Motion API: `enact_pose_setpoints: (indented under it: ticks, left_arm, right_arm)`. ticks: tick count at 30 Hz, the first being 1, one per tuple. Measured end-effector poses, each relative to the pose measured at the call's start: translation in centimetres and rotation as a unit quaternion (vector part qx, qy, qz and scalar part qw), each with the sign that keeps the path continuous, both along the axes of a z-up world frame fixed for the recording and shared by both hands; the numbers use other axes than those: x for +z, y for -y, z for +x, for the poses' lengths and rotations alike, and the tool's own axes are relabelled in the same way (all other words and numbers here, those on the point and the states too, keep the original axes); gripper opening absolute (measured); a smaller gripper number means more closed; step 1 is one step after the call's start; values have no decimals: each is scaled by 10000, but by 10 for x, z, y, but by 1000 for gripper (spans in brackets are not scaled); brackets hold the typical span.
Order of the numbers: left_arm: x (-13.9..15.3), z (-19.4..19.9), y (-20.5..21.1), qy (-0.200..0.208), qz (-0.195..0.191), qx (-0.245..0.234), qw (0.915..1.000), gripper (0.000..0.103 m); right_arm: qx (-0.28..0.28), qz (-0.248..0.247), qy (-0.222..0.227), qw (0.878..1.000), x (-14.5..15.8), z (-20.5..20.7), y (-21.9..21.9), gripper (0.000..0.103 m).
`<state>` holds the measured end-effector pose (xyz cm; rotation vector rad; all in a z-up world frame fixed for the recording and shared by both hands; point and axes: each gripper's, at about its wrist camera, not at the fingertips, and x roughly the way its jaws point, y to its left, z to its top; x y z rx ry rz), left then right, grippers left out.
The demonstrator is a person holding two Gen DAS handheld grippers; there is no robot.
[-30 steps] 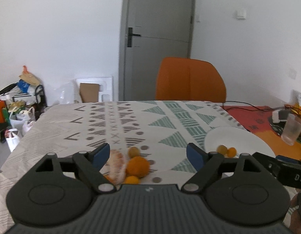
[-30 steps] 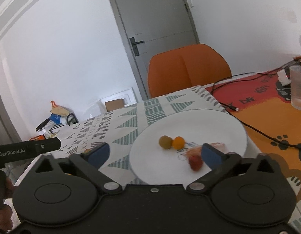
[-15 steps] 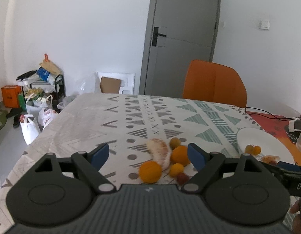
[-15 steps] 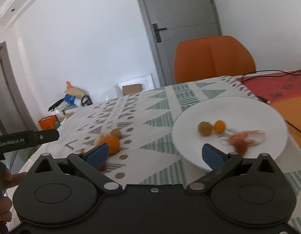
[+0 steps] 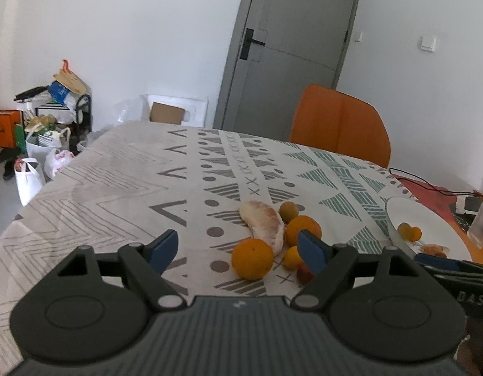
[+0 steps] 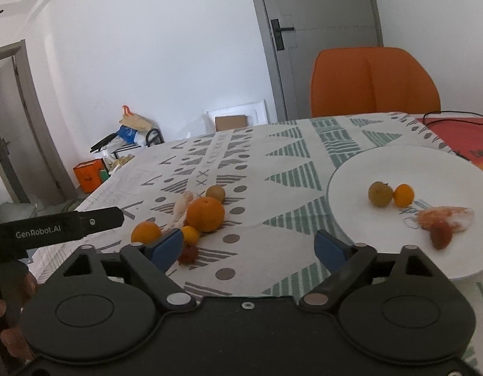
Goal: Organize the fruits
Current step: 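Move both tools back to the fruit cluster, then grasp the large orange with the left tool while the right grasps the dark red plum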
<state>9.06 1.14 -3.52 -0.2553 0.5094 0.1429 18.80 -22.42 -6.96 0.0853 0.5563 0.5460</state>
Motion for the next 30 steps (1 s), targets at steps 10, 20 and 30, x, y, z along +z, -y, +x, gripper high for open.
enact_pose_setpoints:
  ticks: [10, 20, 30]
  left_arm:
    - [-21, 25, -5, -260, -257, -202, 9991, 60]
    - [-29, 29, -16, -276, -402, -308, 9983, 35]
    - [-26, 17, -42, -267, -471, 56, 9985, 35]
  right_arm:
    - [181, -109, -186, 9996, -8, 17, -20, 77]
    - [422, -235, -311, 9983, -13, 24, -46, 75]
    - [720, -367, -396, 9959, -19, 18, -72, 63]
